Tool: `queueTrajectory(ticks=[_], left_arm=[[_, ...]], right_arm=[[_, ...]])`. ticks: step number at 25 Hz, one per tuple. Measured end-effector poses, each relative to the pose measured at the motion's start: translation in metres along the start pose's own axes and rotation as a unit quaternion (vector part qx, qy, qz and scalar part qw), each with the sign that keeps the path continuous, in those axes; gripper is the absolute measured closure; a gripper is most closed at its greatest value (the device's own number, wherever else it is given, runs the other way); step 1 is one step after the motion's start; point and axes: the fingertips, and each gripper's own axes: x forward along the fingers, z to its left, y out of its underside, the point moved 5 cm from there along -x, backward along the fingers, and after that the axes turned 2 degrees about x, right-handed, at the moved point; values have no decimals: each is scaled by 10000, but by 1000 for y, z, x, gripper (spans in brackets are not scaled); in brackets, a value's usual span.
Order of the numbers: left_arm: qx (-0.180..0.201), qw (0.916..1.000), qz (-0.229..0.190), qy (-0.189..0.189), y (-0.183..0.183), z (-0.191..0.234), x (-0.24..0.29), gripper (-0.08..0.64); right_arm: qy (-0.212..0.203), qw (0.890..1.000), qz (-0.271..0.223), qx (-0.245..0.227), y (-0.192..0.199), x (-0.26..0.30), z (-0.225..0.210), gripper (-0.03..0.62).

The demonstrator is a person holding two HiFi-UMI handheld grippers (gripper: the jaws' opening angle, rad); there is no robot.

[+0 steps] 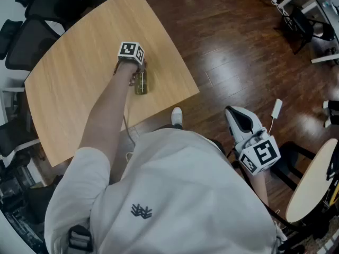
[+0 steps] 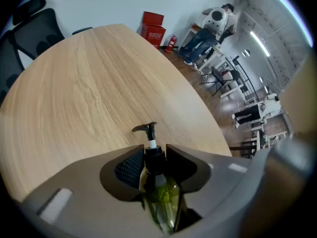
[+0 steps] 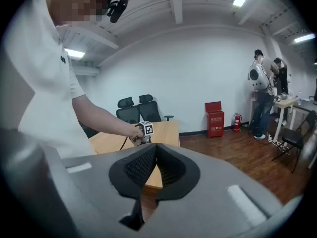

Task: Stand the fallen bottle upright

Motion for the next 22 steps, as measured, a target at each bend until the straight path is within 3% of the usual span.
queueTrajectory(ticks=[3,7,10,14,18,22], left_arm=[[218,9994,-251,64,-5,-11,-6,431],[384,9911,-1215,376,-13,-31,-41,433],[715,9739,-2089,520,-17,-46,-75,434],[1358,9440,-2993,282,-9,-64,-101,436],[1922,9131,-3593,-150,9,-81,-100,436],[1939,8956,-3971,-517,27,-87,-96,434]], right_arm=[[-80,9999,56,-57,-2,7,-2,589],[-185,9996,105,-174,-9,13,-4,589],[-343,9988,180,-310,-14,22,-2,589],[-547,9970,245,-495,-20,26,0,589],[-668,9953,307,-624,-22,26,1,589],[-673,9949,312,-681,-19,16,1,589]])
